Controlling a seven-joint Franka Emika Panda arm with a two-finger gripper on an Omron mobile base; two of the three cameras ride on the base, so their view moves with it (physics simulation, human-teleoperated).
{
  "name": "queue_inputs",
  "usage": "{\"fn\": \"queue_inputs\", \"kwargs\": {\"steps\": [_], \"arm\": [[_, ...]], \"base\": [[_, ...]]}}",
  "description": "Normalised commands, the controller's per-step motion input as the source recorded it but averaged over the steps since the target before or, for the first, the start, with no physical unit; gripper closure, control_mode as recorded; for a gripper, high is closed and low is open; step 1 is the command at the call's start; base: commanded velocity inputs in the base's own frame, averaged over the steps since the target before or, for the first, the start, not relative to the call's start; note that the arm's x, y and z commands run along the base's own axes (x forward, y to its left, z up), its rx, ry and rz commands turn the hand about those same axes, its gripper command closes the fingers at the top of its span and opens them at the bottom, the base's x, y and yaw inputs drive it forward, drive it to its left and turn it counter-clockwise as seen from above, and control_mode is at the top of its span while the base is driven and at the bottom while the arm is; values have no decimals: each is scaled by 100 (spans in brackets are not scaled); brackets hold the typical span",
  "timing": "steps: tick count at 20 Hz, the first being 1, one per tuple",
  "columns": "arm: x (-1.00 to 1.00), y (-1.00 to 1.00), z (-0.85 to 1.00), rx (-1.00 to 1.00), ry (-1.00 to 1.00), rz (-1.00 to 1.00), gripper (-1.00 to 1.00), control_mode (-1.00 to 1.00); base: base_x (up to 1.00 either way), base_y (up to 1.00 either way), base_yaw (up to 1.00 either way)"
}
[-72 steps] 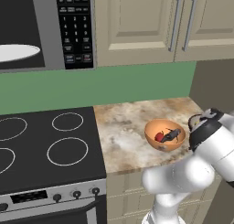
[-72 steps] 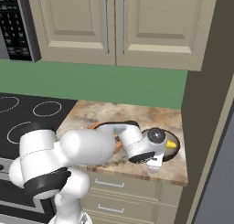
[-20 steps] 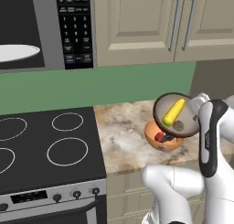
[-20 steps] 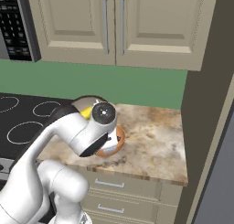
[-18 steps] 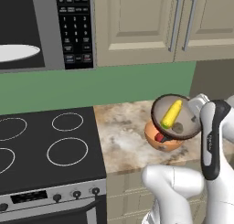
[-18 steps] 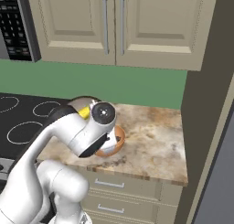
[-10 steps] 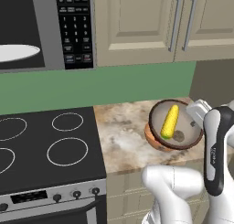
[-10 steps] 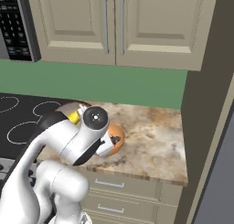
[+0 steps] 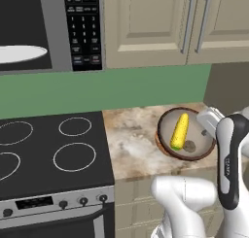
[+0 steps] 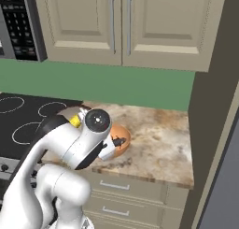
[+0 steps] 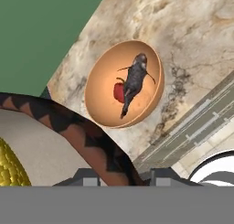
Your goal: Place the bowl containing the corn and garlic in the microwave. Close the microwave door and press the start button to microwave the meal.
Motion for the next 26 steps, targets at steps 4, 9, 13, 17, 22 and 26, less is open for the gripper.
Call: {"fn": "queue_inputs", "kwargs": {"steps": [4,9,13,17,22,26], "arm": [[0,0,0,0,0,0,100,100],[0,0,0,0,0,0,100,100],[0,0,0,0,0,0,100,100],[0,0,0,0,0,0,100,100],[0,0,0,0,0,0,100,100],[0,0,0,0,0,0,100,100]], "base": [[-86,20,21],[-87,47,21],[-19,82,12],[1,100,8],[21,76,2],[40,45,0]]}}
